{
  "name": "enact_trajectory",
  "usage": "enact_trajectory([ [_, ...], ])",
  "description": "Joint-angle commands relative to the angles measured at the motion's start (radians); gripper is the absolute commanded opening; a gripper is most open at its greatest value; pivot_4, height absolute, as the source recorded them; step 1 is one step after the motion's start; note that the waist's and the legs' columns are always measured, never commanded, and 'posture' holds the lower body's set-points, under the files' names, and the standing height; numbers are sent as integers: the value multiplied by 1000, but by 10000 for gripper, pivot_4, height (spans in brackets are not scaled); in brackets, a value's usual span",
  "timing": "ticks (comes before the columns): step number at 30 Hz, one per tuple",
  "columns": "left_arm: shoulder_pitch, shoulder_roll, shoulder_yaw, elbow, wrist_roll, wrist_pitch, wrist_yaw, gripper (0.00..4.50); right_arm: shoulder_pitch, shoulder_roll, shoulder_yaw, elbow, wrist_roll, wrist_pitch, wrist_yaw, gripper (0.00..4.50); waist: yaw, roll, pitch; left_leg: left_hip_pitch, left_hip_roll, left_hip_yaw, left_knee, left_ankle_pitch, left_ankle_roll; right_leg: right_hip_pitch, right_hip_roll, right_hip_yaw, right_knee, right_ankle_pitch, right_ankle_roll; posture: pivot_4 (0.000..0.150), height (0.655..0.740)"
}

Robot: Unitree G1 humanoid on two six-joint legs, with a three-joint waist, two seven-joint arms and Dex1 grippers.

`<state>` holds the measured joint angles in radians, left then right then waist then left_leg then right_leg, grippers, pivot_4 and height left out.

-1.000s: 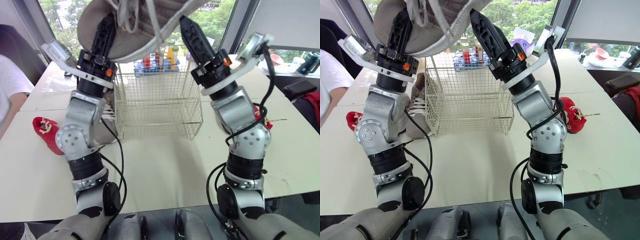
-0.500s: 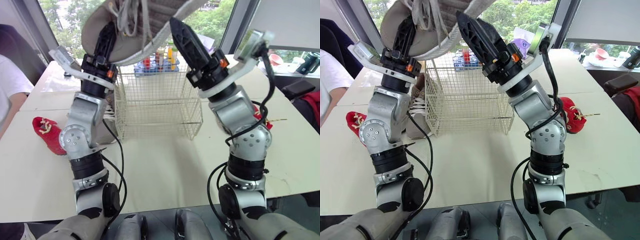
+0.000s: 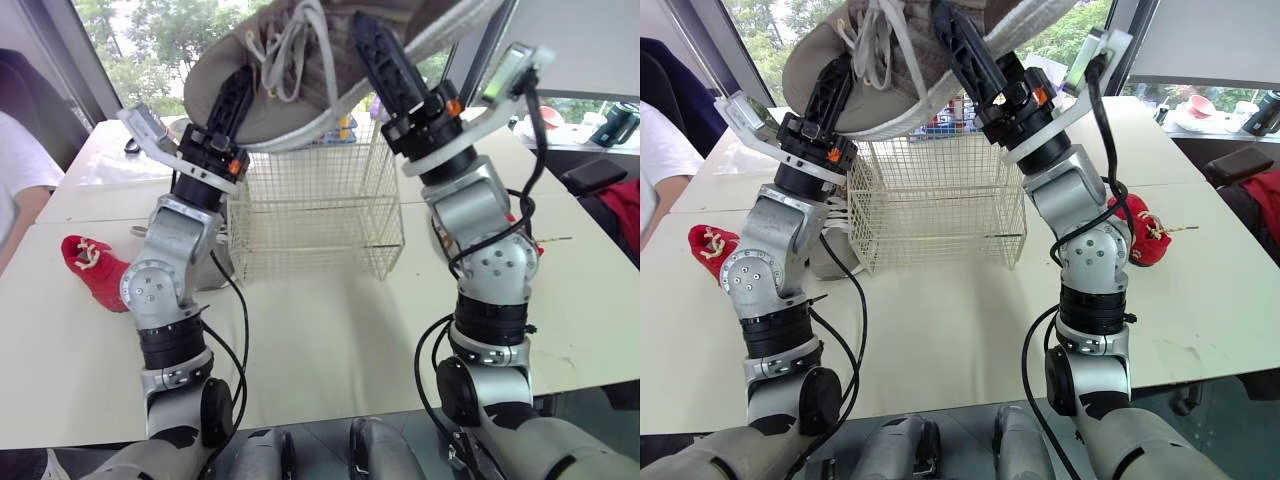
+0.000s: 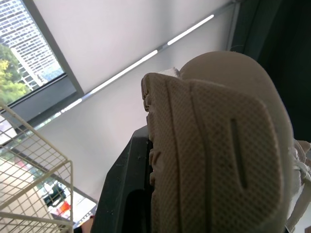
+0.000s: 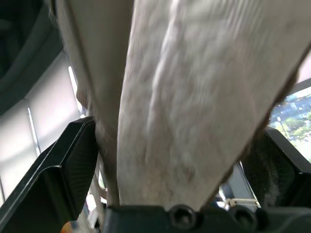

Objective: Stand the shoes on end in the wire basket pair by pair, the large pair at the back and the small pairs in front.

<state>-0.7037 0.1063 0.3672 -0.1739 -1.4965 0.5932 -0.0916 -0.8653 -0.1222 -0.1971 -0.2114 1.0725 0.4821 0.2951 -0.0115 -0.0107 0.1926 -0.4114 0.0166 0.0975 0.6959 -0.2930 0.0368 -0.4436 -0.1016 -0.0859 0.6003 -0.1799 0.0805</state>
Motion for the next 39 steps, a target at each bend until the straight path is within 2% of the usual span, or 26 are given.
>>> enact_trajectory([
  [1,8,0,-19,-50,-13,-3,-34,9729,-37,13,-37,-29,50,-14,-16,44799,0,0,0,0,0,0,0,0,0,0,0,0,0,0,0,1500,7400],
  [2,9,0,-21,-49,-12,-4,-35,9729,-37,12,-36,-30,52,-13,-17,44799,0,0,0,0,0,0,0,0,0,0,0,0,-1,0,0,1500,7400],
  [5,10,2,-29,-51,-5,-4,-35,9729,-31,9,-20,-43,49,-3,-12,37635,1,0,0,-1,0,0,0,0,0,0,0,0,-2,0,0,1500,7400],
  [8,15,12,-37,-51,5,-3,-36,9729,-26,10,-14,-46,53,4,-9,24585,0,0,0,-1,0,0,0,0,0,0,0,0,-2,0,0,1500,7400],
  [10,23,26,-48,-52,24,5,-35,9729,-25,10,-12,-49,60,11,-9,18958,0,0,0,-1,0,0,-1,0,0,0,0,0,-2,0,0,1500,7400],
  [11,29,35,-56,-52,36,12,-40,9729,-26,10,-10,-52,63,15,-10,18091,0,0,0,-1,0,0,-1,0,0,0,0,0,-3,0,0,1500,7400],
  [14,49,102,-95,-64,107,53,-46,21327,-42,-9,-11,-46,50,23,-4,18045,0,0,0,-1,0,0,-1,0,0,0,0,0,-2,0,0,1500,7400],
  [17,97,254,-185,-128,244,131,-114,35183,-91,-84,-37,0,32,27,55,18045,-1,1,0,-1,0,1,-1,0,0,0,0,0,-3,0,0,1500,7400],
  [20,165,403,-215,-219,271,202,-207,35183,-162,-170,-55,80,-45,-40,182,18045,-5,2,1,-1,0,1,-3,0,0,-1,0,0,-3,0,0,1500,7400],
  [23,201,501,-179,-266,243,237,-255,35183,-237,-273,-40,207,-134,-72,339,18045,-2,4,3,0,0,3,-6,0,0,-3,0,1,-4,0,0,1500,7400],
  [25,211,584,-136,-287,233,265,-290,35183,-320,-359,-19,364,-213,-123,498,18045,-1,3,3,0,0,3,-10,0,-1,-4,-1,1,-5,0,0,1500,7400],
  [27,214,673,-83,-306,208,295,-321,35183,-429,-428,27,570,-348,-255,638,18045,-2,3,4,-1,0,3,-12,1,-2,-5,0,1,-5,0,0,1500,7400],
  [34,294,829,33,-347,124,354,-363,35183,-647,-448,109,1071,-627,-629,884,18045,-15,4,4,0,0,6,-15,5,-9,-8,0,3,-5,0,0,1500,7400],
  [39,375,877,111,-347,111,356,-380,35183,-715,-433,126,1280,-730,-762,982,18045,-14,4,4,-5,0,6,-15,6,-11,-13,-1,3,-4,0,0,1500,7400],
])
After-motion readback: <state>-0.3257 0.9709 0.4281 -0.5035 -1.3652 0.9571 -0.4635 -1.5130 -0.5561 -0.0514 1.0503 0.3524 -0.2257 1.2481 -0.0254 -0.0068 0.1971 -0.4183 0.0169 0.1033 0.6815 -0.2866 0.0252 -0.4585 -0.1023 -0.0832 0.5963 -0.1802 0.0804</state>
